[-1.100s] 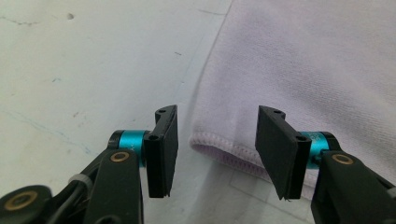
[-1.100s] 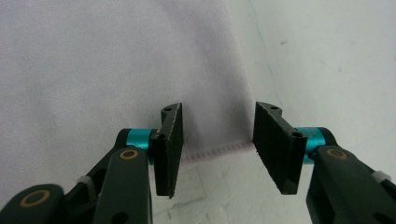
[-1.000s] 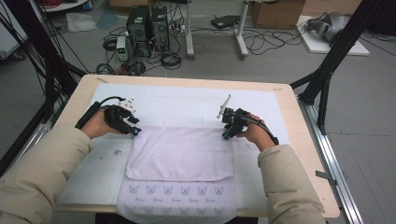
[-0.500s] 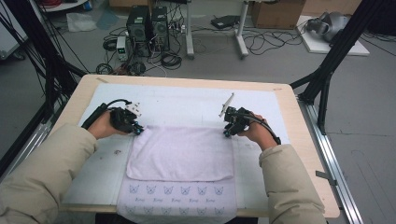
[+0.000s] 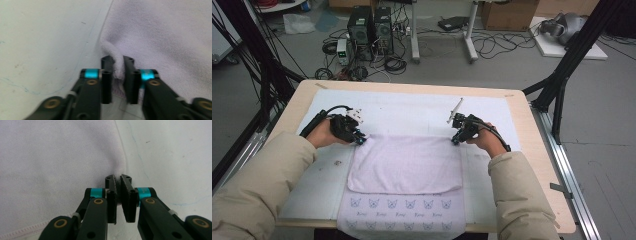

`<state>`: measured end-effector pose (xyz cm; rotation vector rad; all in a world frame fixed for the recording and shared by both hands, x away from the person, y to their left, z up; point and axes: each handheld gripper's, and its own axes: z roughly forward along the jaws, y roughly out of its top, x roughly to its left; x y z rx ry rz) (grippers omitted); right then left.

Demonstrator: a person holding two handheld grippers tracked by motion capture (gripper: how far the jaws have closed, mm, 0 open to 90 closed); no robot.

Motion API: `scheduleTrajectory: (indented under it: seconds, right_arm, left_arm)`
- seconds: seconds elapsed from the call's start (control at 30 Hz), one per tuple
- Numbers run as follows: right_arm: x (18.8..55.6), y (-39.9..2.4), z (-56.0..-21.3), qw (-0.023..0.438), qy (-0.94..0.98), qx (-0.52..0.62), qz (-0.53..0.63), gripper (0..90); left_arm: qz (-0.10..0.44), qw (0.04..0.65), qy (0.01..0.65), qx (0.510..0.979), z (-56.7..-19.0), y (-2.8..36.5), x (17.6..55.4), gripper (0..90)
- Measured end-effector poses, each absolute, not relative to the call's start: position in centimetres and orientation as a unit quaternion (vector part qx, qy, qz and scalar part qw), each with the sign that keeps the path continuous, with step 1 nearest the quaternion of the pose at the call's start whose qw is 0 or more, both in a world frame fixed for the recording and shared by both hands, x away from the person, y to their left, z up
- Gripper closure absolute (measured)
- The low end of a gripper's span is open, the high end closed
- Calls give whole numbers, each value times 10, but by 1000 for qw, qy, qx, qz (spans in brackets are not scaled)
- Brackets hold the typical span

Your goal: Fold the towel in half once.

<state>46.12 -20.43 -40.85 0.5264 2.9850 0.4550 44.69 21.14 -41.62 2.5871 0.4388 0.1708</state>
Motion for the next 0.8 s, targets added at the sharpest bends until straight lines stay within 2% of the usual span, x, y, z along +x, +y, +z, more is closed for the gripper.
scheduleTrajectory:
  seconds: [0.13, 0.43, 0.7, 0.77, 0.8]
  right_arm:
    - [458, -201, -406, 51, 975, 167, 136, 866]
    - [454, -203, -390, 107, 967, 179, 145, 876]
    - [460, -207, -362, 237, 929, 224, 176, 876]
    - [465, -205, -360, 250, 920, 241, 183, 874]
    - [468, -204, -362, 242, 924, 237, 181, 871]
  left_arm:
    - [65, 245, 161, 954, -414, 210, 446, 852]
    - [117, 256, 170, 944, -395, 213, 450, 862]
    - [207, 283, 199, 915, -374, 215, 468, 861]
    - [197, 276, 212, 917, -379, 213, 479, 859]
    - [191, 271, 211, 919, -382, 213, 481, 852]
